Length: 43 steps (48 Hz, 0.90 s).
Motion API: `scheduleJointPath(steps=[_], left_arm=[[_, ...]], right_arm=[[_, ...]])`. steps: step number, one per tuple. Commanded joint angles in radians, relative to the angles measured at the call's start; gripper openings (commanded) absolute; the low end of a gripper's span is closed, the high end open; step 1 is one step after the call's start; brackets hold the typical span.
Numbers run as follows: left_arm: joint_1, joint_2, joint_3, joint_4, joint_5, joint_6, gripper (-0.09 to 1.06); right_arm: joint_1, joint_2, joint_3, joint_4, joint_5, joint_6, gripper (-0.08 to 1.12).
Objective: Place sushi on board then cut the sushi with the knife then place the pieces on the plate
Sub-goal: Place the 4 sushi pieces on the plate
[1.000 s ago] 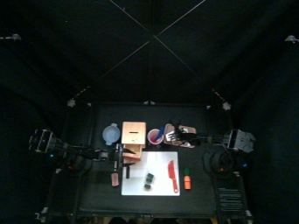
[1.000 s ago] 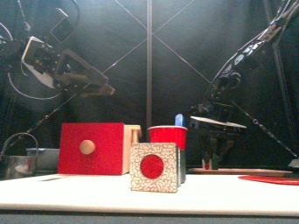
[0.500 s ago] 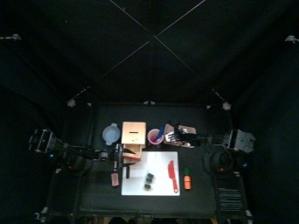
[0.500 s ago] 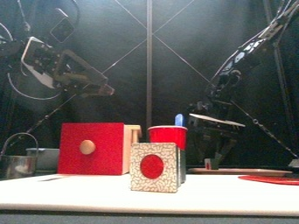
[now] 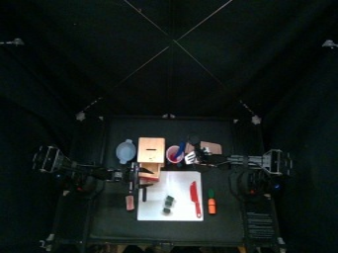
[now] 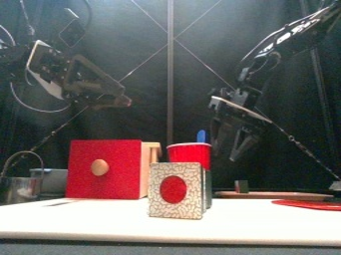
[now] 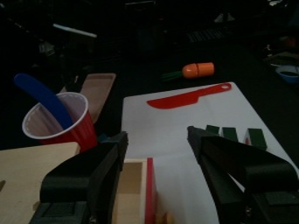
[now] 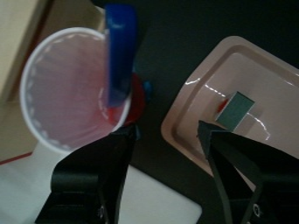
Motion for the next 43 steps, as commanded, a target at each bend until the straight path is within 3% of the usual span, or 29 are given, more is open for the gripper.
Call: scheduleJointPath(steps=[1,12,21,32,43], left_arm=[[0.0,-0.003,-0.032,0.0,-0.005,0.0,0.91],[0.0,-0.003,-0.044,0.0,-0.005,-0.002,0.91],[0.0,-0.003,-0.044,-0.002,-0.005,-0.003,0.91],[0.008,0.0,-0.055,-0.015,-0.005,0.0,0.91],[0.008,0.018,-0.071,-0.032,-0.005,0.0,0.91]], right_arm=[[0.037,-0.072,0.008,0.032,0.005,0.002,0.91],[0.086,-0.103,0.04,0.057,0.018,-0.002,0.91],[0.207,-0.091,0.058,-0.017,-0.041,-0.075,0.91],[0.341,0.017,0.017,-0.034,-0.275,-0.227,0.91],[0.399,0.158,-0.067,-0.02,-0.308,-0.244,0.91]])
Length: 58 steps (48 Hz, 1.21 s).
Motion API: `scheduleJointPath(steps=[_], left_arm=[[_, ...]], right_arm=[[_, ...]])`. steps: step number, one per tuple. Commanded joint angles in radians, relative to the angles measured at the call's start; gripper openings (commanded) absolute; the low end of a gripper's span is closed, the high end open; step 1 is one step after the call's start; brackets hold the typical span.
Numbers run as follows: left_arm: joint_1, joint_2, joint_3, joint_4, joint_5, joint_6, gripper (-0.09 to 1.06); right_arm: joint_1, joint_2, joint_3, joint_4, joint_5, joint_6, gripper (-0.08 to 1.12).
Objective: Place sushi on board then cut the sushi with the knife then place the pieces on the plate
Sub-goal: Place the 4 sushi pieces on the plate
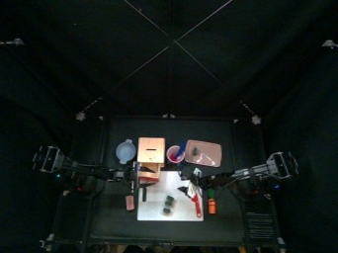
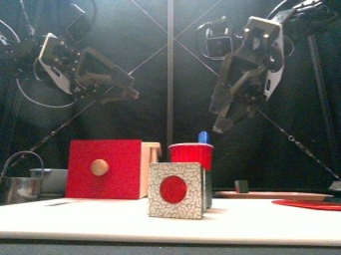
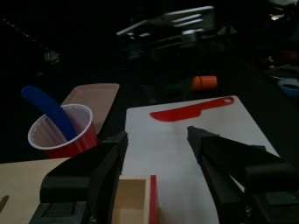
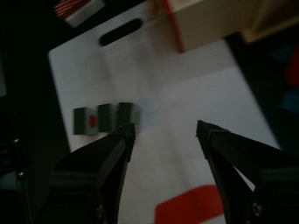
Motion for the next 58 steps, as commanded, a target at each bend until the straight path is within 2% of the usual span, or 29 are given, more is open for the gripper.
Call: scheduleJointPath(steps=[1,14,22,58], left_arm=[[0.003,0.008,-0.029,-0.006,-0.005,0.002,0.91],[0.005,0.029,-0.048,-0.008,0.009,0.003,0.91],[0.003,0.031,-0.049,-0.011,0.025,0.002,0.91],[0.003,0.031,-0.035,-0.008,0.025,0.003,0.91]], right_arm=[[0.028,0.058,-0.064,0.0,-0.015,-0.002,0.91],[0.052,0.175,-0.118,0.005,-0.011,-0.002,0.9],[0.046,0.181,-0.118,0.009,-0.009,-0.002,0.9],[-0.005,0.204,-0.158,-0.014,-0.011,-0.003,0.9]])
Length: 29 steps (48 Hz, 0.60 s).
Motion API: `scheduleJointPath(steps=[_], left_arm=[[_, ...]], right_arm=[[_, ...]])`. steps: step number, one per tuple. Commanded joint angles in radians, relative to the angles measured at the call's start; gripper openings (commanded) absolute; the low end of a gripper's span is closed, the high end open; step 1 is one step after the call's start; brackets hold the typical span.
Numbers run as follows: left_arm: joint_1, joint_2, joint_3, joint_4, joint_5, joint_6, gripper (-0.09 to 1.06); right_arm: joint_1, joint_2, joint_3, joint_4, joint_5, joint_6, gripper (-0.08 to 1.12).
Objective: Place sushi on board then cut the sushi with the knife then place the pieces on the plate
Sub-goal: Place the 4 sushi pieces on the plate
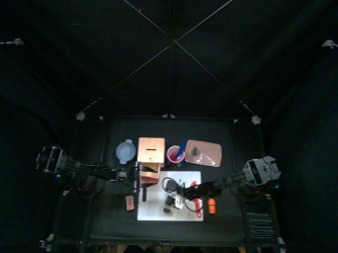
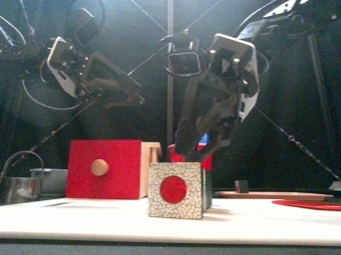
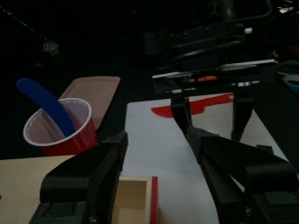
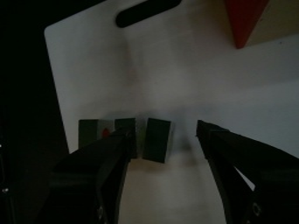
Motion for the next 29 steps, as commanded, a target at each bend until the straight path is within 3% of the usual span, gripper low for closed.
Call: scheduleJointPath(steps=[1,29], left_arm=[[0.002,-0.005,-0.009,0.002,-0.003,0.002,0.91],[0.002,-0.005,-0.002,0.002,-0.003,0.0,0.91]], right_arm=[[-0.005,-0.017,-0.018,-0.003,-0.005,0.0,0.9],[-0.005,0.026,-0.021,0.012,-0.005,0.002,0.9]])
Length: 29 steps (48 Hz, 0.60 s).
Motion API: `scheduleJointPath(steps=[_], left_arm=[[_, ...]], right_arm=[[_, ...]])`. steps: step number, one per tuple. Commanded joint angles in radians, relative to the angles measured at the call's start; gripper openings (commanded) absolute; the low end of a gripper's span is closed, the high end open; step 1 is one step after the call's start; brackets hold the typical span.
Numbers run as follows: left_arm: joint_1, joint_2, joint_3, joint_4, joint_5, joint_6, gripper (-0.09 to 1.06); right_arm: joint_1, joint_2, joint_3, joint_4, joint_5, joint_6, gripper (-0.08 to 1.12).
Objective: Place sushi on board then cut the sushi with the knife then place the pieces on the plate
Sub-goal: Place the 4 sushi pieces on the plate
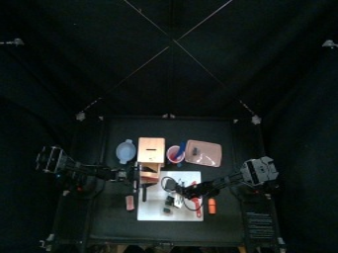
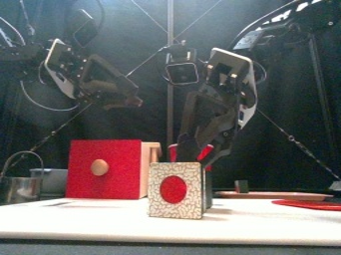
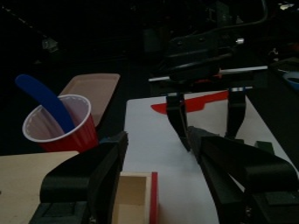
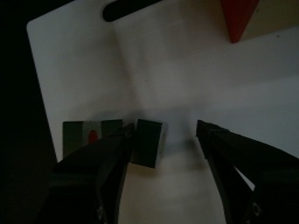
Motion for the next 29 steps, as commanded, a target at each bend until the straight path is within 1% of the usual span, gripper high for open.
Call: scheduleJointPath(steps=[1,5,6,8,9,16,20,21,23,29], left_arm=[[0.002,-0.005,-0.011,0.002,-0.005,0.0,0.91],[0.002,-0.005,-0.011,0.002,-0.005,0.0,0.91],[0.002,-0.005,-0.011,-0.002,-0.005,0.0,0.91],[0.002,-0.005,-0.011,0.002,-0.005,0.0,0.91],[0.002,-0.005,-0.009,-0.002,-0.005,0.0,0.91],[0.002,-0.005,-0.009,0.002,-0.005,-0.002,0.91],[0.002,-0.005,-0.009,-0.002,-0.005,-0.002,0.91],[0.002,-0.005,-0.009,0.002,-0.005,0.0,0.91],[0.002,-0.005,-0.009,-0.002,-0.005,0.0,0.91],[0.002,-0.012,-0.009,0.002,-0.006,0.002,0.91]], right_arm=[[-0.003,-0.015,-0.02,0.003,-0.002,0.0,0.89],[0.0,-0.009,-0.02,0.003,0.0,0.0,0.87],[0.0,-0.006,-0.02,0.005,0.0,0.0,0.86],[0.002,-0.005,-0.02,0.011,0.0,0.0,0.83],[0.002,-0.005,-0.02,0.014,0.002,0.0,0.82],[0.002,-0.005,-0.015,0.041,0.003,0.0,0.66],[0.002,-0.017,-0.014,0.048,0.026,0.0,0.6],[0.002,-0.023,-0.012,0.048,0.038,0.0,0.59],[0.0,-0.044,-0.011,0.048,0.072,0.0,0.58],[0.002,-0.126,0.015,0.057,0.209,0.002,0.58]])
